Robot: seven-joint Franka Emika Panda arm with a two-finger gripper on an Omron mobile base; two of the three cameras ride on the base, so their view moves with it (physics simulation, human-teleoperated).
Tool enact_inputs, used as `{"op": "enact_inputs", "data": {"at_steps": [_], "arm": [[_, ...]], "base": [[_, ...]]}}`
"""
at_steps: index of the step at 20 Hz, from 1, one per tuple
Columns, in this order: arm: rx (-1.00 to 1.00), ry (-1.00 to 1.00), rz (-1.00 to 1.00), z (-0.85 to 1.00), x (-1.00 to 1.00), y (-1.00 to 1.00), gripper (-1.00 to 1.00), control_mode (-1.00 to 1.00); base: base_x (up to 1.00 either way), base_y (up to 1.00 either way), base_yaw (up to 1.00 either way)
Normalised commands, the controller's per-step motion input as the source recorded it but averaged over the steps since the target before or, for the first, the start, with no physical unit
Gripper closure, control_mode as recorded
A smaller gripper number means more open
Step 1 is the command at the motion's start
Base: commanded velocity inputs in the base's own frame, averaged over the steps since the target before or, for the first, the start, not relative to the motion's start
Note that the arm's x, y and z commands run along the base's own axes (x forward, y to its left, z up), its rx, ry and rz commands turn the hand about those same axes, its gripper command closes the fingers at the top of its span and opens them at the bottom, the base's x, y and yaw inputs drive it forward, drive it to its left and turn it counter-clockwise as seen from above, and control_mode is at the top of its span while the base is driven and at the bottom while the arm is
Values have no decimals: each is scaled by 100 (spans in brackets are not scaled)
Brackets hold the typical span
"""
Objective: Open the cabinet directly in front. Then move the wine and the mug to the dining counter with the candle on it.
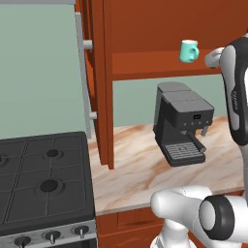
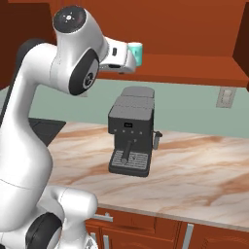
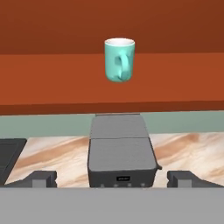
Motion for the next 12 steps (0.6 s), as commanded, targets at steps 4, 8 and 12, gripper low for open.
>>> {"op": "enact_inputs", "data": {"at_steps": [4,8,12], "arm": [[0,0,2,0,23,-7,-100,-100],[0,0,3,0,24,-12,-100,-100],[0,0,1,0,18,-21,-100,-100]], "base": [[0,0,0],[0,0,0],[0,0,0]]}}
